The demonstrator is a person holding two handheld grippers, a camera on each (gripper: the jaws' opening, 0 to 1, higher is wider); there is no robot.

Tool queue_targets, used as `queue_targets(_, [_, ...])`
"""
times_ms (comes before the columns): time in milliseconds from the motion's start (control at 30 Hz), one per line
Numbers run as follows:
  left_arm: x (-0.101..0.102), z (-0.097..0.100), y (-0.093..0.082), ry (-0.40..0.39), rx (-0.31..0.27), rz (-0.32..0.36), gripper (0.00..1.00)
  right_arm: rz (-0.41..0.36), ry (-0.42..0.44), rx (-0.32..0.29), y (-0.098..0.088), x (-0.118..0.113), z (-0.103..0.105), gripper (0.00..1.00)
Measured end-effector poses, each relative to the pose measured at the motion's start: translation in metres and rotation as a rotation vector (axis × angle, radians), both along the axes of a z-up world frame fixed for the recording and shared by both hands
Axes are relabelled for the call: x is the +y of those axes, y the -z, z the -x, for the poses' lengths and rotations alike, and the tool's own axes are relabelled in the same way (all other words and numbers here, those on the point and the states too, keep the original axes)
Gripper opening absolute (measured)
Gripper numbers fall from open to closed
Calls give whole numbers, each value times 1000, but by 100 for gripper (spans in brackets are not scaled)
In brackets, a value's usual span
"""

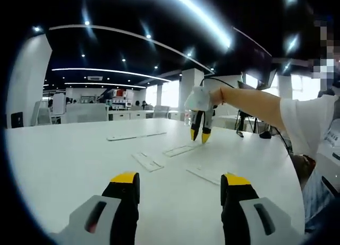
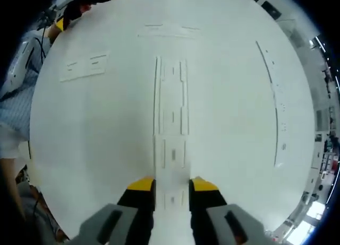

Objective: Locate the socket holder cover, grip the socket holder cover, clip it into the socket holder slot.

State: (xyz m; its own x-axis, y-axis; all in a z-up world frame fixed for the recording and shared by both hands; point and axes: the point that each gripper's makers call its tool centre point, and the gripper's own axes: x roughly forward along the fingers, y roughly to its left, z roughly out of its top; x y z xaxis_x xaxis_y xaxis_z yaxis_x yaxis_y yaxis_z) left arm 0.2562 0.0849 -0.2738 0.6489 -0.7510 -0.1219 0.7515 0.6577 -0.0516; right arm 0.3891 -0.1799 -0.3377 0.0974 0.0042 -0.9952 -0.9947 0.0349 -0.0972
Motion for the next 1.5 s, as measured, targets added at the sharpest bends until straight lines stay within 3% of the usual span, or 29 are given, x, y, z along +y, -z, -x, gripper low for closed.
queue_targets(1500, [2, -3, 1, -5, 9, -26, 57, -14, 22, 37, -4, 24, -7, 26])
